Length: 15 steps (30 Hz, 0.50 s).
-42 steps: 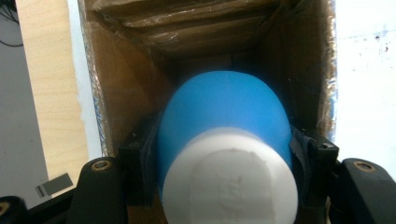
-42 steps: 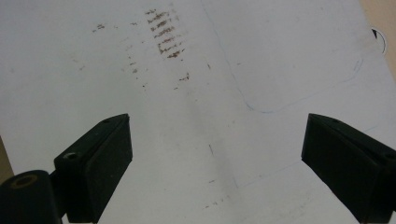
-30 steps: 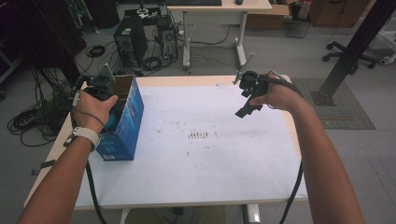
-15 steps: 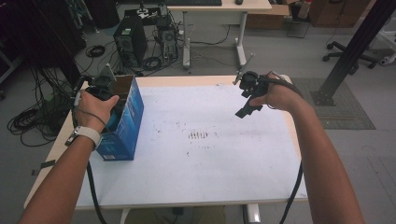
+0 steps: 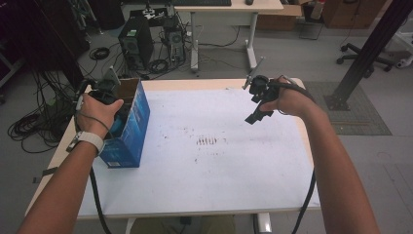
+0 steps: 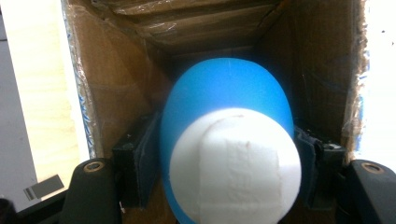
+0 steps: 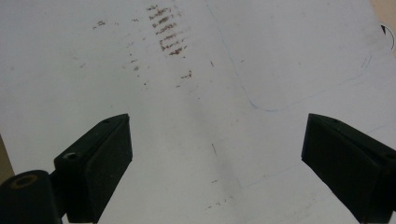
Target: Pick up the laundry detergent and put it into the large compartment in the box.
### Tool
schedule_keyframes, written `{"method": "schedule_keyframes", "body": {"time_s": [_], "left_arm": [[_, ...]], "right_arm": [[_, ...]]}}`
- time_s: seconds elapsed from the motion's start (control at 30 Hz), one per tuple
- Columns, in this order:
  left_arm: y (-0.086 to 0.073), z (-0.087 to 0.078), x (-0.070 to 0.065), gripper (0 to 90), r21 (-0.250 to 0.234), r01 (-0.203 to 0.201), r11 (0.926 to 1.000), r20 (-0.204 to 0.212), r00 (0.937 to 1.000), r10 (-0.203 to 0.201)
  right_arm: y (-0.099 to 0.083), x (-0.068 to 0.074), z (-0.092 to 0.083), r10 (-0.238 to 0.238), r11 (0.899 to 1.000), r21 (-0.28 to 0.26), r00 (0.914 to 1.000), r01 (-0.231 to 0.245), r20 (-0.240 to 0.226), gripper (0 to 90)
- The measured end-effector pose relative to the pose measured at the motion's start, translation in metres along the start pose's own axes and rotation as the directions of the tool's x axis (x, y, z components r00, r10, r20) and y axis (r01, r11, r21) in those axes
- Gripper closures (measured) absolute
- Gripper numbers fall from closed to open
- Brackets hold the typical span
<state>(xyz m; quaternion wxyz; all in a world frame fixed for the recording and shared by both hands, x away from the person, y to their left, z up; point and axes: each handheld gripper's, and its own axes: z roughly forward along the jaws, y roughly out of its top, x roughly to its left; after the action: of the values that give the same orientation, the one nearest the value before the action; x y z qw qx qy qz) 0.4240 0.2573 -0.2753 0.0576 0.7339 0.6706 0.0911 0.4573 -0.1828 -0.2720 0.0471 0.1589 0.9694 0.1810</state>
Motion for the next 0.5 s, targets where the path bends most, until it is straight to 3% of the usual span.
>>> {"method": "schedule_keyframes", "body": {"time_s": [0.5], "left_arm": [[-0.0015,-0.0021,0.0010,25.0,-0.013,0.000,0.9999,-0.009,1.0000,0.000]], "right_arm": [[-0.0013,0.0015,-0.0013,0.002,1.000,-0.001,1.0000,-0.002,0.001,8.7]]}}
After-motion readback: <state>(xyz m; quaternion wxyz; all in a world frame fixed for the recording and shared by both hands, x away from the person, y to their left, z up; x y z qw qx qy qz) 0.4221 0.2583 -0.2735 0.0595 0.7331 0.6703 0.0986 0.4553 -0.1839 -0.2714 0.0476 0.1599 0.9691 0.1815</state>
